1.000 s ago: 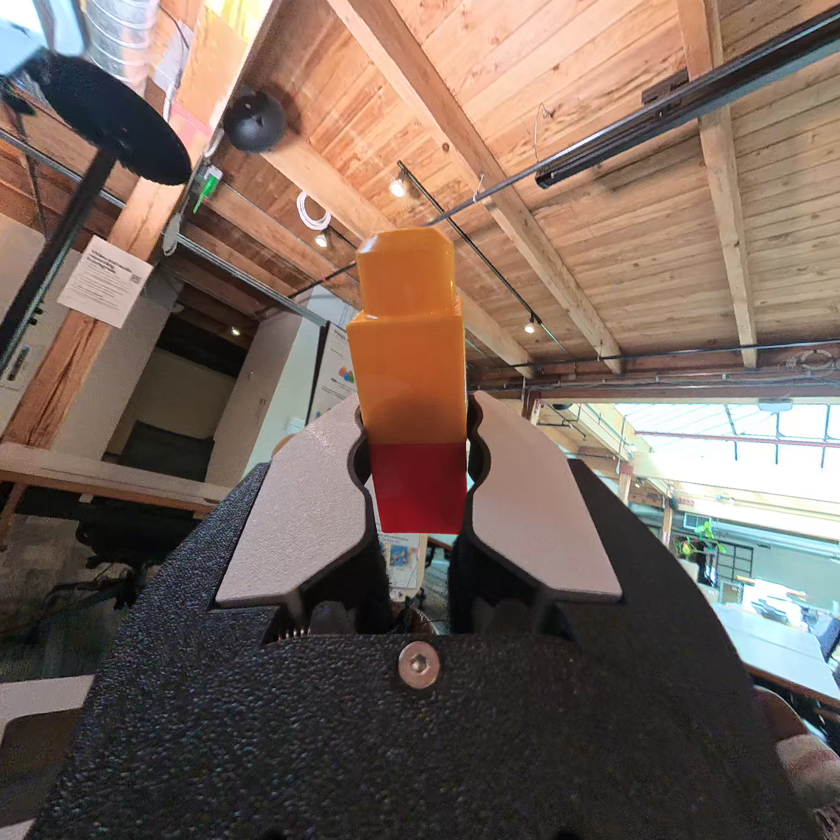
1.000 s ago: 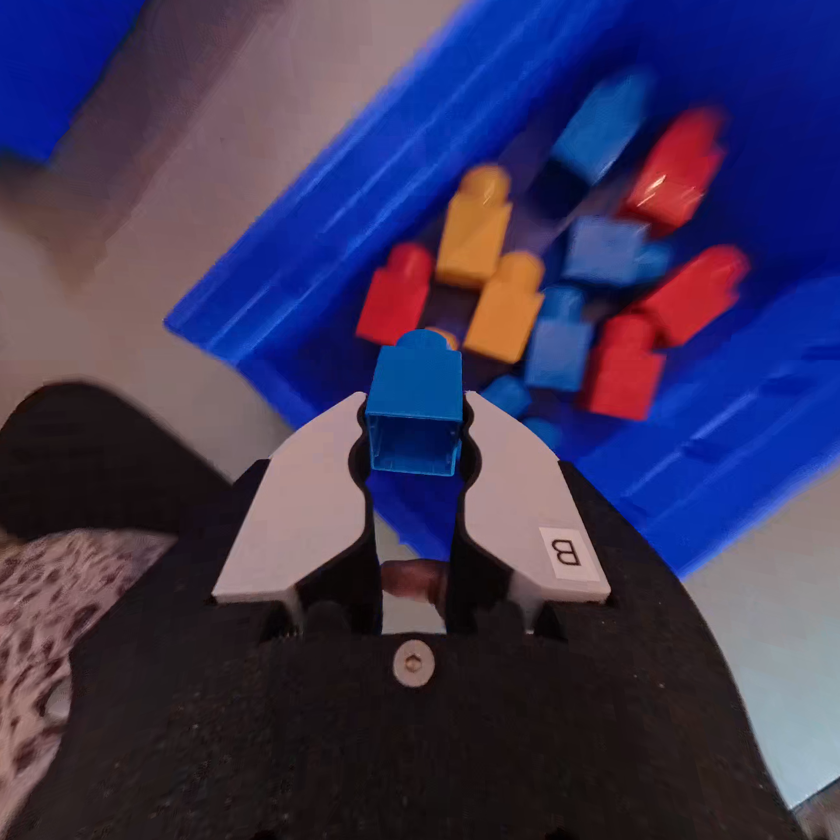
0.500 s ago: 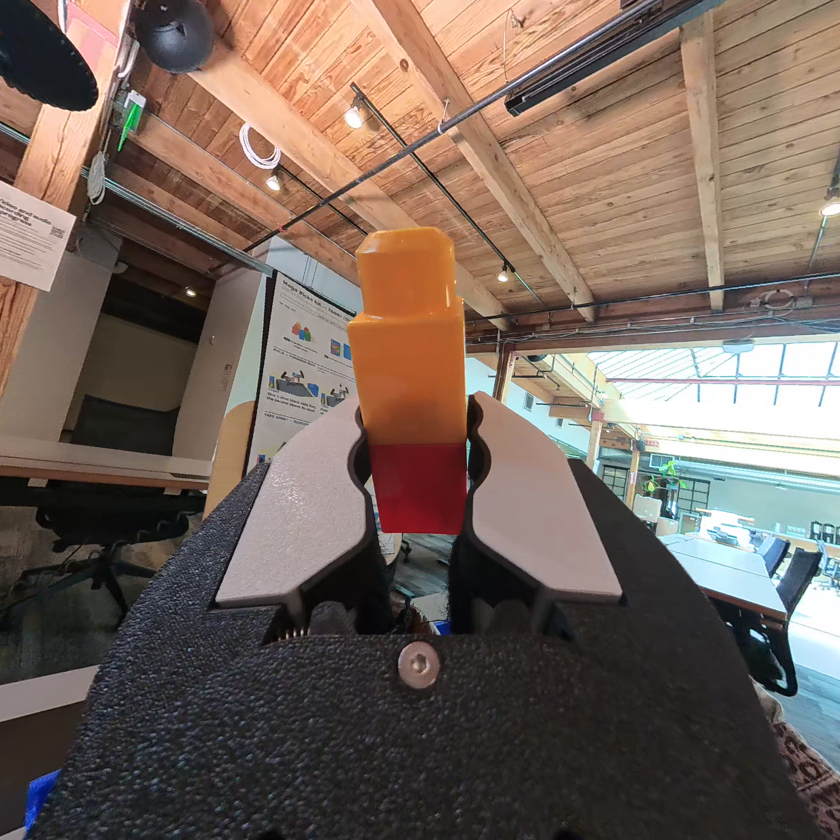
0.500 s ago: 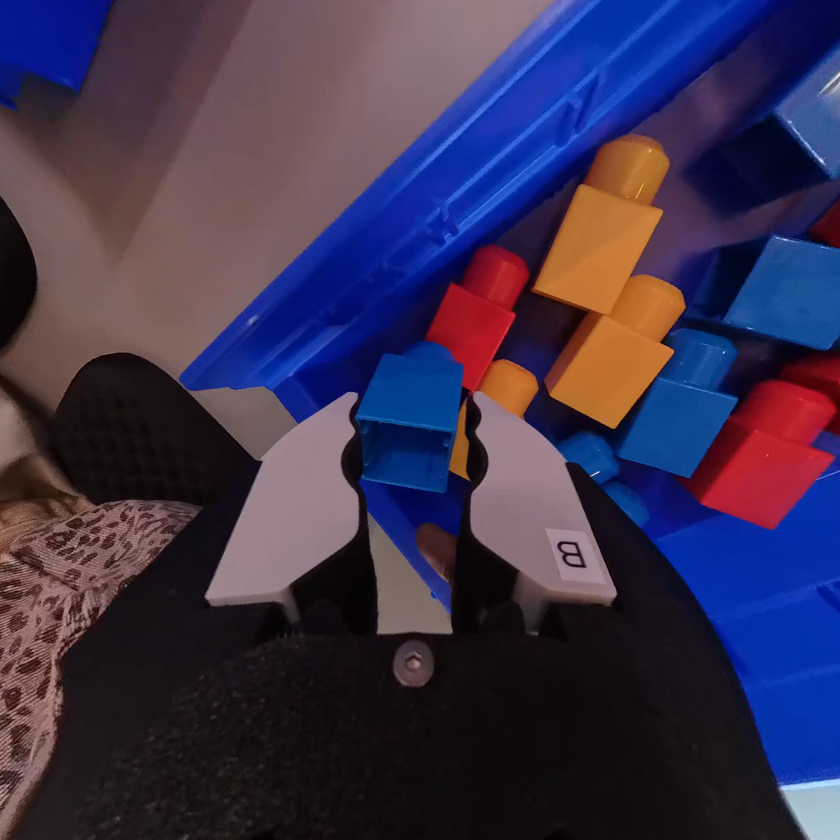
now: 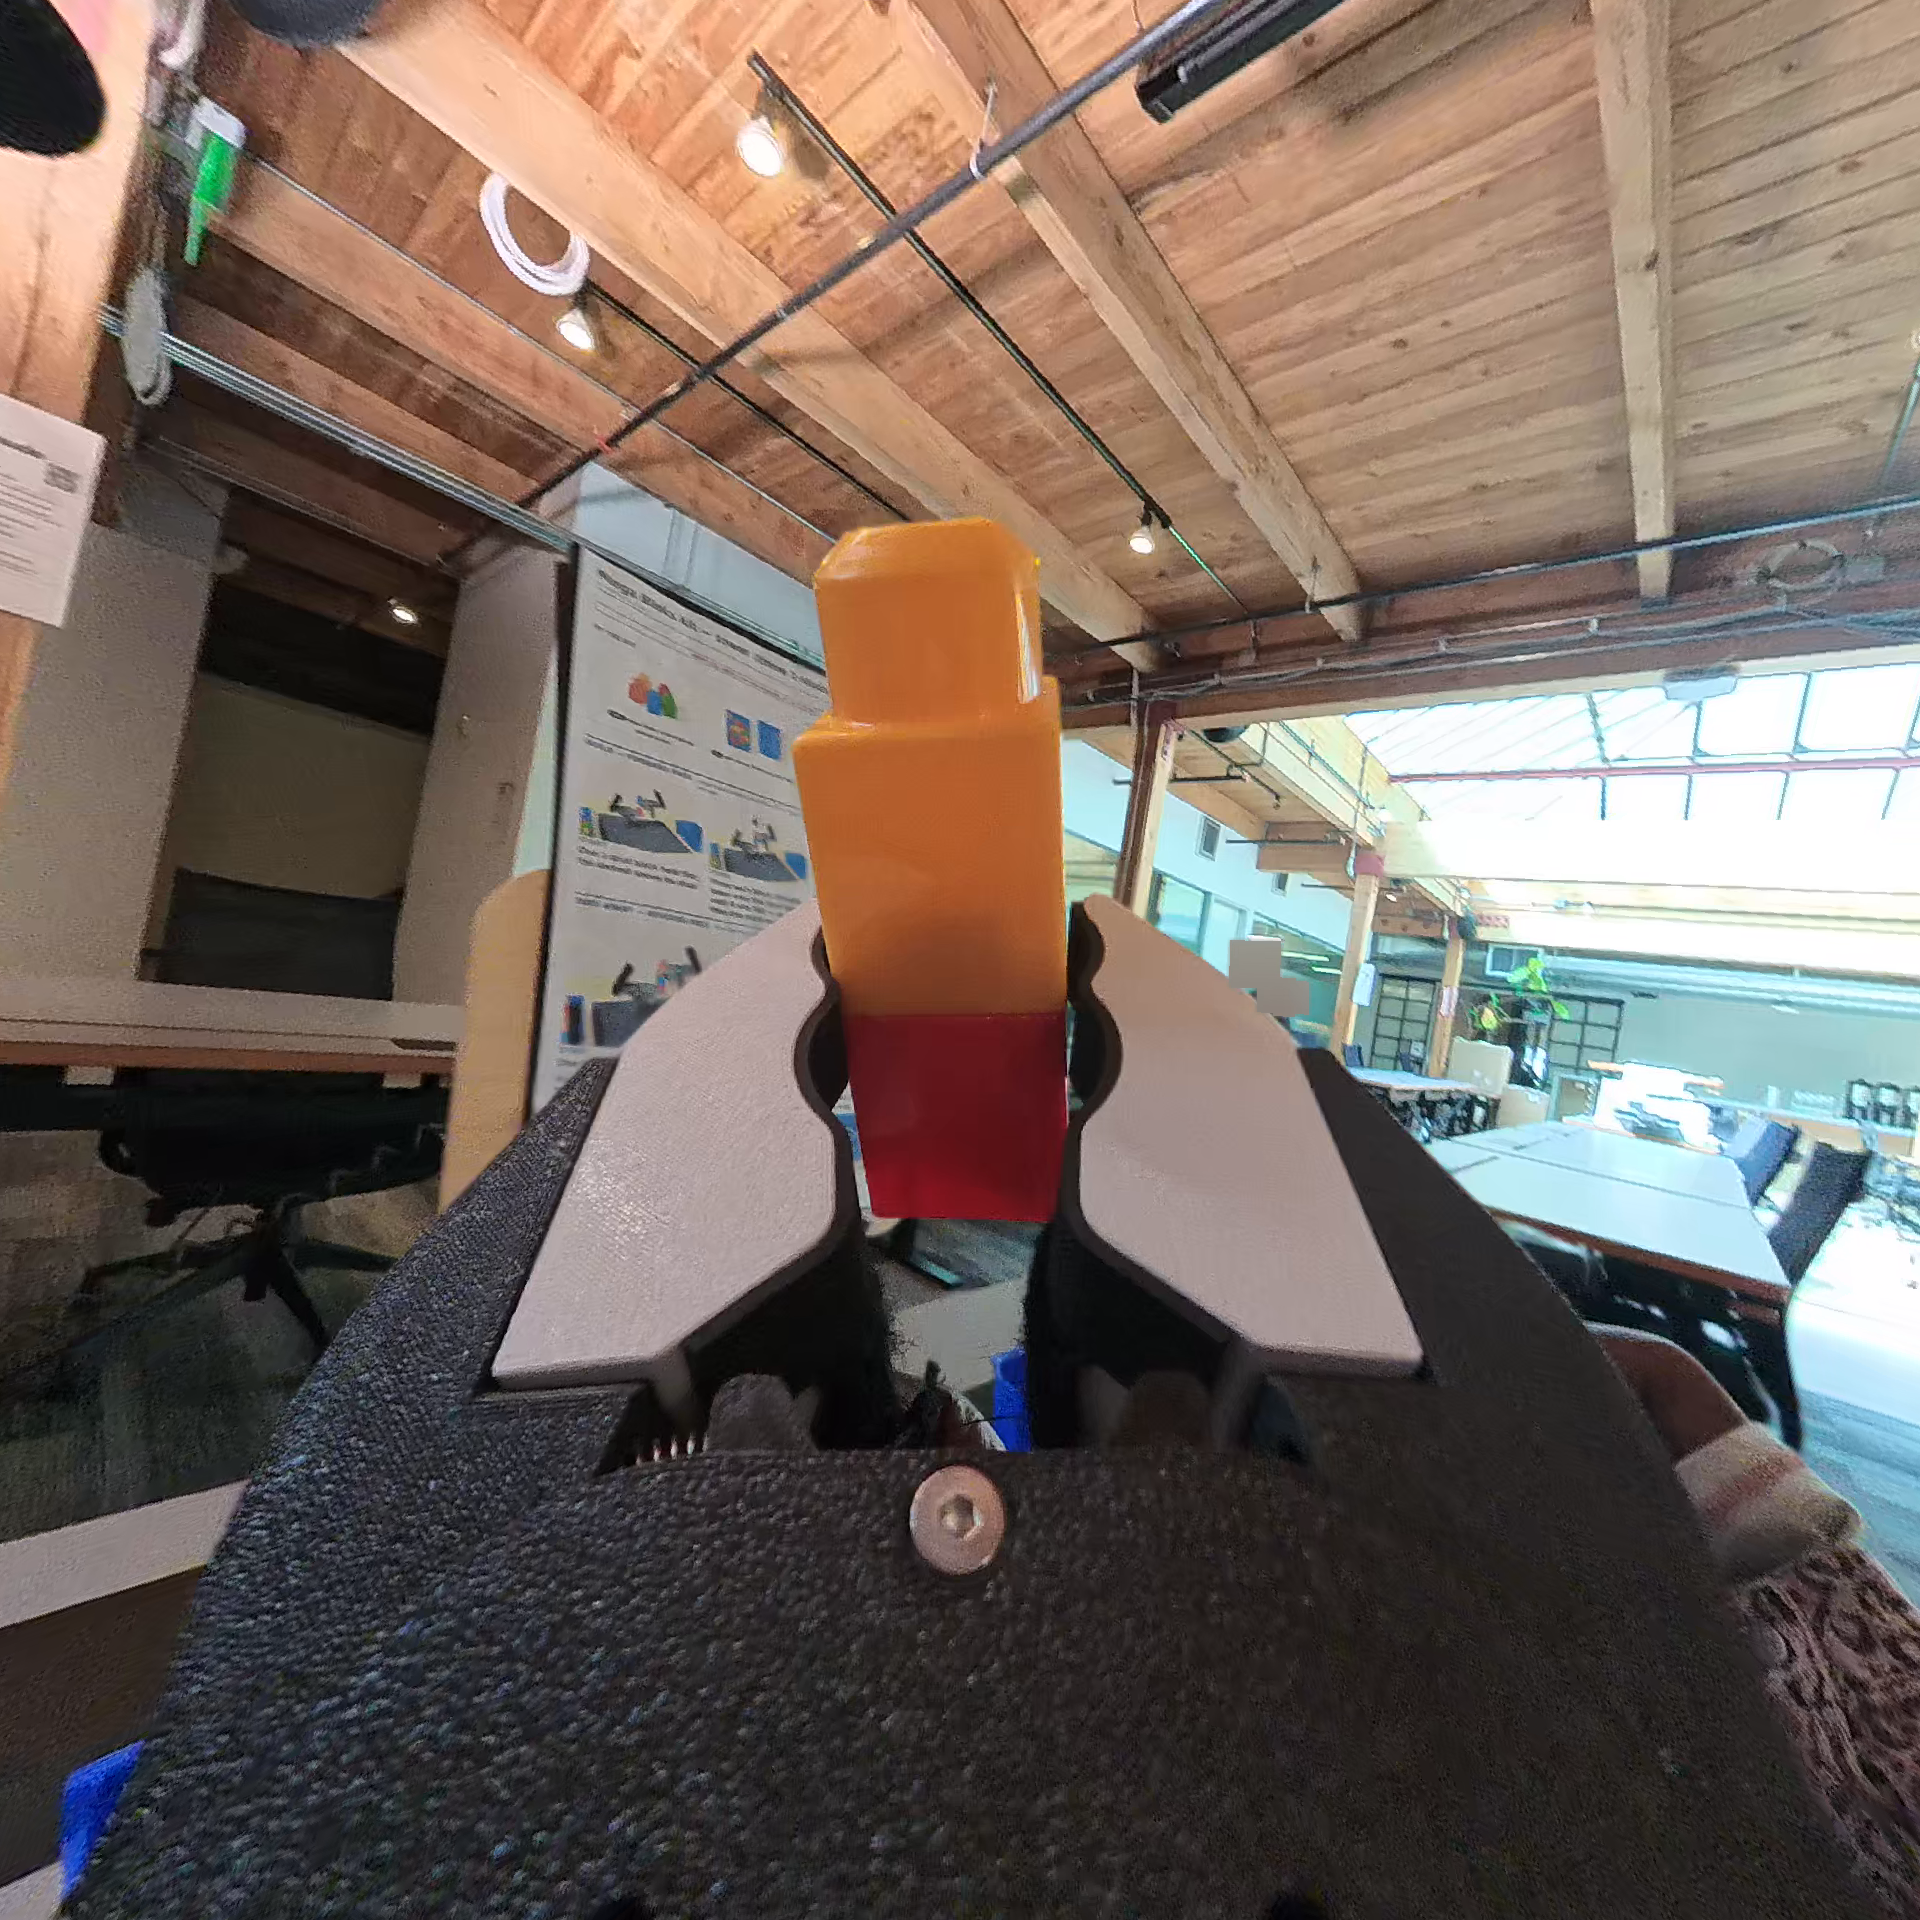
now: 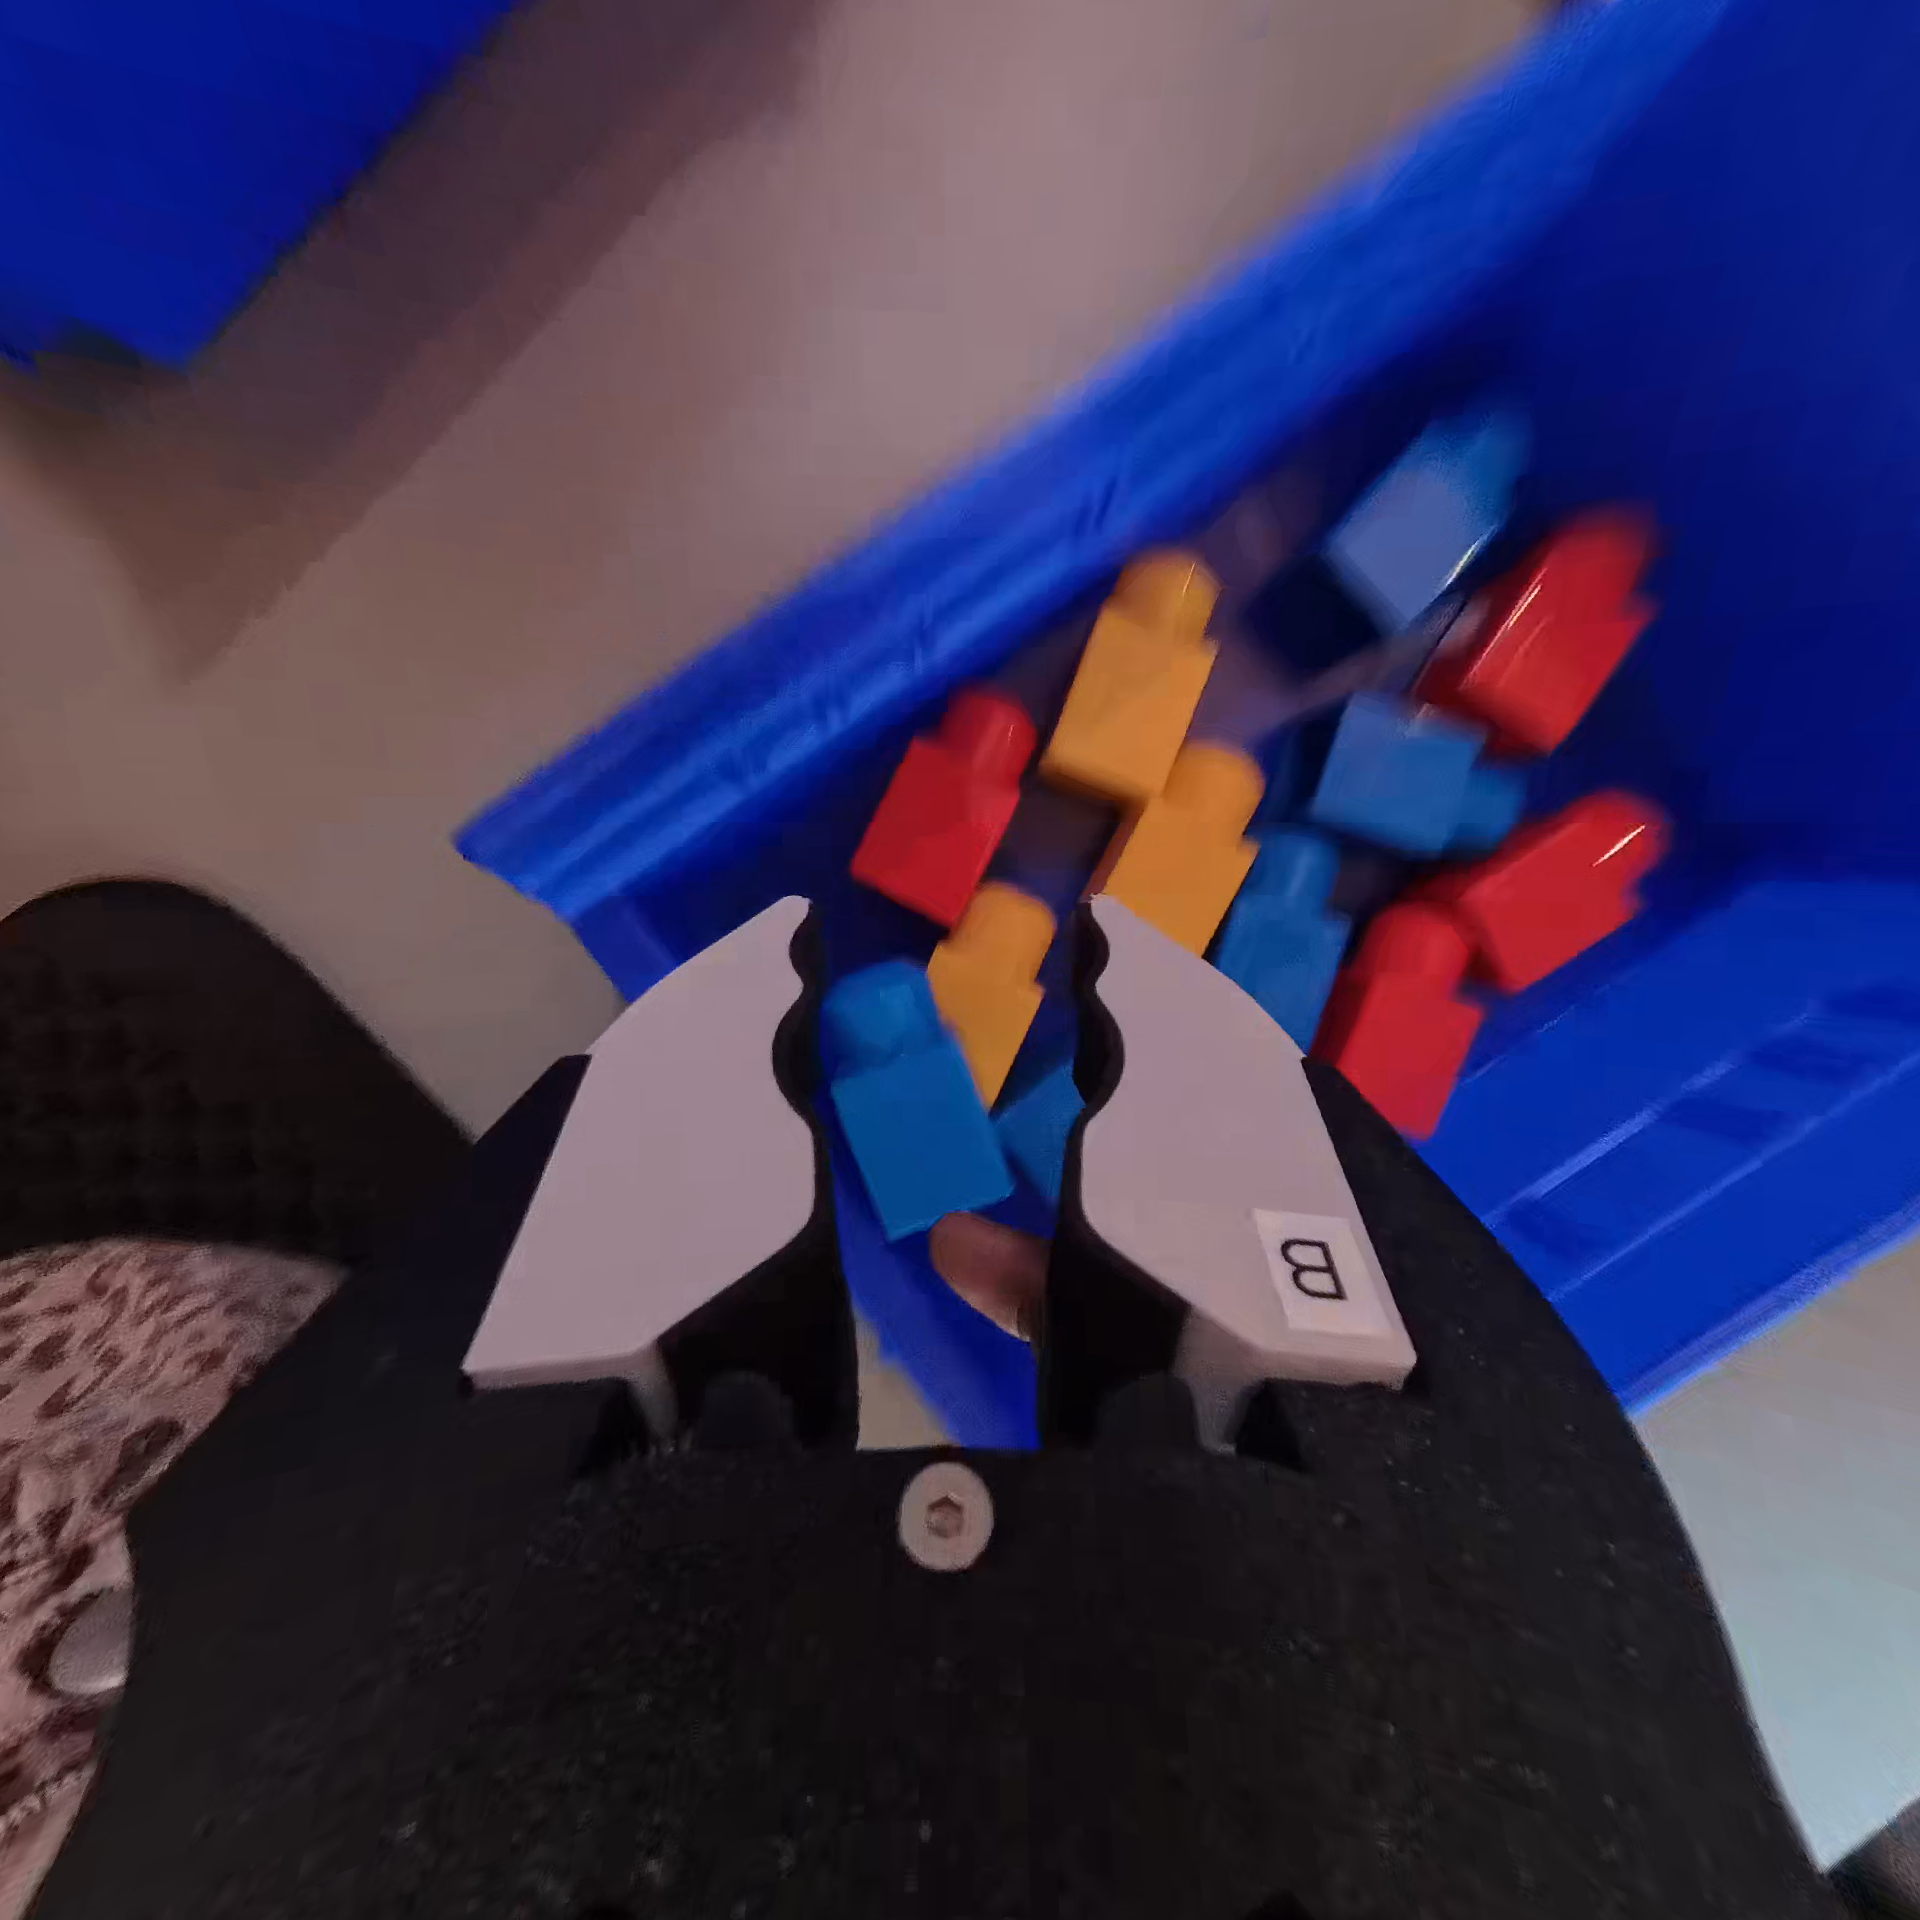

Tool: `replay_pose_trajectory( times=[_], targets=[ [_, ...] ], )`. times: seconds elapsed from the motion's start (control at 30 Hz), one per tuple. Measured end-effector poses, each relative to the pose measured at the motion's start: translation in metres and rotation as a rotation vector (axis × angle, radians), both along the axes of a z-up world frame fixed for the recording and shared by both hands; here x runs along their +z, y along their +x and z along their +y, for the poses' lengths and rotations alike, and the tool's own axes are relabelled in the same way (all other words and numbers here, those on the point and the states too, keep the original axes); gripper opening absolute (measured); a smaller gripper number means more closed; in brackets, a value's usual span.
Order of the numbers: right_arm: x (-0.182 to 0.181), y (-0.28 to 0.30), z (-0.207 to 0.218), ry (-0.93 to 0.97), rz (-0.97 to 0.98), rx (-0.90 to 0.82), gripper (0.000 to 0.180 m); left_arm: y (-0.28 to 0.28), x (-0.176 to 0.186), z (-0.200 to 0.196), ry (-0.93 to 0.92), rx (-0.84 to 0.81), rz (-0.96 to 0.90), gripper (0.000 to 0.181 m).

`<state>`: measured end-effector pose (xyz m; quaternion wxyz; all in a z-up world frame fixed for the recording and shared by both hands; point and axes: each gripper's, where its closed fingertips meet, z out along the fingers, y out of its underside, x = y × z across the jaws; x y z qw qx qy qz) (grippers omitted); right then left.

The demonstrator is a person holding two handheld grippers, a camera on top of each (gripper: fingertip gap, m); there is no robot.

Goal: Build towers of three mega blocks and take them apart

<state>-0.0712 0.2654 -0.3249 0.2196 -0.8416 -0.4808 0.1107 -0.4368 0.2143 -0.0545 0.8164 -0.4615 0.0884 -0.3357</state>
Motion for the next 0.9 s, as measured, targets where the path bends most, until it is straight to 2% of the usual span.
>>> replay_pose_trajectory(
  times=[0.1, 0.17, 0.23, 0.3, 0.33, 0.43, 0.63, 0.73, 0.83, 0.9],
  targets=[
    [0.069, -0.035, 0.016, 0.357, 0.264, 0.103, 0.043, 0.031, -0.006, 0.008, -0.041, -0.087, 0.073, 0.04],
    [0.131, -0.06, 0.013, 0.615, 0.516, 0.175, 0.043, 0.058, -0.014, 0.015, -0.078, -0.148, 0.146, 0.04],
    [0.195, -0.073, 0.004, 0.844, 0.821, 0.177, 0.043, 0.089, -0.027, 0.023, -0.115, -0.19, 0.254, 0.04],
    [0.238, -0.08, -0.014, 0.947, 1.088, 0.198, 0.043, 0.117, -0.043, 0.032, -0.13, -0.176, 0.39, 0.04],
    [0.247, -0.086, -0.021, 0.932, 1.165, 0.217, 0.044, 0.13, -0.051, 0.035, -0.121, -0.174, 0.462, 0.04],
    [0.248, -0.12, -0.044, 0.836, 1.201, 0.357, 0.07, 0.163, -0.071, 0.036, -0.103, -0.2, 0.63, 0.04],
    [0.226, -0.175, -0.068, 0.694, 1.149, 0.542, 0.076, 0.199, -0.09, 0.018, 0.01, -0.254, 0.862, 0.04],
    [0.212, -0.189, -0.074, 0.623, 1.125, 0.608, 0.069, 0.212, -0.097, -0.006, 0.094, -0.375, 0.933, 0.039],
    [0.205, -0.192, -0.084, 0.622, 1.092, 0.691, 0.037, 0.215, -0.104, -0.009, 0.074, -0.391, 0.975, 0.041],
    [0.21, -0.19, -0.08, 0.634, 1.101, 0.655, 0.037, 0.214, -0.104, -0.007, 0.063, -0.389, 0.963, 0.041]
  ],
)
